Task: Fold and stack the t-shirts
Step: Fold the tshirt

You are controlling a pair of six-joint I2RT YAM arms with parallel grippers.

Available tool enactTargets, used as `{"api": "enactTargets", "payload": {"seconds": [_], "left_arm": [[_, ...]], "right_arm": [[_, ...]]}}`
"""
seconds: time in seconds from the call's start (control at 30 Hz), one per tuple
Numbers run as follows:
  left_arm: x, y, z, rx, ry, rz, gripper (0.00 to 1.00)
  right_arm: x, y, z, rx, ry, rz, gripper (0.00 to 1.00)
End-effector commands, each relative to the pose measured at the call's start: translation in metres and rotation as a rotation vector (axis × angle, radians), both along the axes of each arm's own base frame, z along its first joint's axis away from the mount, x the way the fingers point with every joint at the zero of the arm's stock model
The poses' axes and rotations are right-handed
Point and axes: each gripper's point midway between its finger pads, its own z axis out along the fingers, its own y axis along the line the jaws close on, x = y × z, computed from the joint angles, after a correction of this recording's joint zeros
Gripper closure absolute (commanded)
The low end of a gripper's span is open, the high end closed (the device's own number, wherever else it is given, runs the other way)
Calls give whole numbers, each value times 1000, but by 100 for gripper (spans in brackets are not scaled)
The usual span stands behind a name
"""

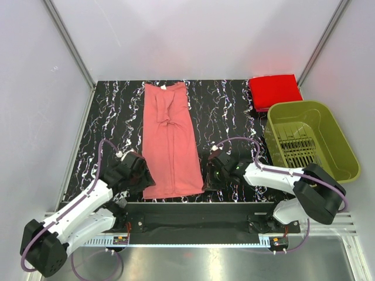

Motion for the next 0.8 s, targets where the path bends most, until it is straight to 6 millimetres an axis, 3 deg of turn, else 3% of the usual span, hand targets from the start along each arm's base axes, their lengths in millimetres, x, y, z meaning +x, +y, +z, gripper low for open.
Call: {"api": "enactTargets", "payload": {"seconds": [0.0,0.43,0.57,0.77], "left_arm": [[-10,-3,-9,-13,41,5,42],[-25,5,-25,110,80,35,46],[-33,7,-36,105,99,50,52],[-33,9,-32,102,82,73,47]], "right_arm": [[-4,-15,-1,-47,-30,2,100],[-5,-15,4,-28,-48,21,100],[-6,-14,7,-13,-51,25,100],[-8,-13,4,-7,-42,32,100]]}}
